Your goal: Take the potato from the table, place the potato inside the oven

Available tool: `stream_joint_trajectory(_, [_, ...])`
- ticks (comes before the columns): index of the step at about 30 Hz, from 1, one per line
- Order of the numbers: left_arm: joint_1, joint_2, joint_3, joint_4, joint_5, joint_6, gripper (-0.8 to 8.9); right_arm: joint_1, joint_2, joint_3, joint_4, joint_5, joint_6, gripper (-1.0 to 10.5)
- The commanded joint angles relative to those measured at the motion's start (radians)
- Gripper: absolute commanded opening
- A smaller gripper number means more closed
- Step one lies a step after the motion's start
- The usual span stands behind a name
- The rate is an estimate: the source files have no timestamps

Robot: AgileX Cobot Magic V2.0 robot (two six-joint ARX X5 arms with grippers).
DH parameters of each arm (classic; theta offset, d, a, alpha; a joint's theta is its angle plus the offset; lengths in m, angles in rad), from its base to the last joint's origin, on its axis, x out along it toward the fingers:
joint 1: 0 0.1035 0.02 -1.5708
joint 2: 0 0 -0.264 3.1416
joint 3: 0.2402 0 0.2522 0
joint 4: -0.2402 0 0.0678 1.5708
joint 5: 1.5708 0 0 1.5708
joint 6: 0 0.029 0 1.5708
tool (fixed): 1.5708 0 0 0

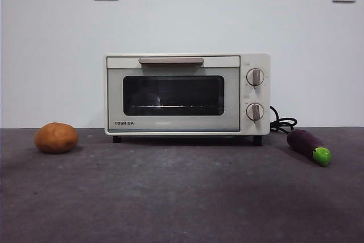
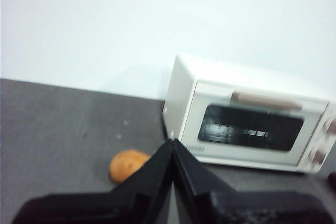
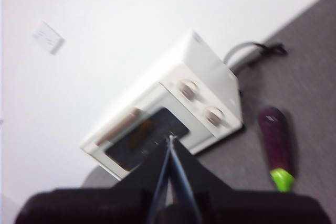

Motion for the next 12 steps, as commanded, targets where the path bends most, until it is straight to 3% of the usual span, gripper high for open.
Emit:
stream_joint_trajectory(1, [0.003,0.036,0.043,0.007,0.001,-0.052,-0.05,0.000,0.000,0.052,0.004,-0.023,0.007,0.0])
stream_joint_trajectory(6, [0.003,0.171,0.144,0.007,0.009,-0.060,-0.05,0.000,0.035,0.171,-0.002,-0.051,0.007,0.0])
stream_joint_trajectory(12, [0.003,0.417,0.278,0.006,0.135,-0.059,-0.05,0.000,0.139,0.337,-0.081,-0.129,0.004,0.0])
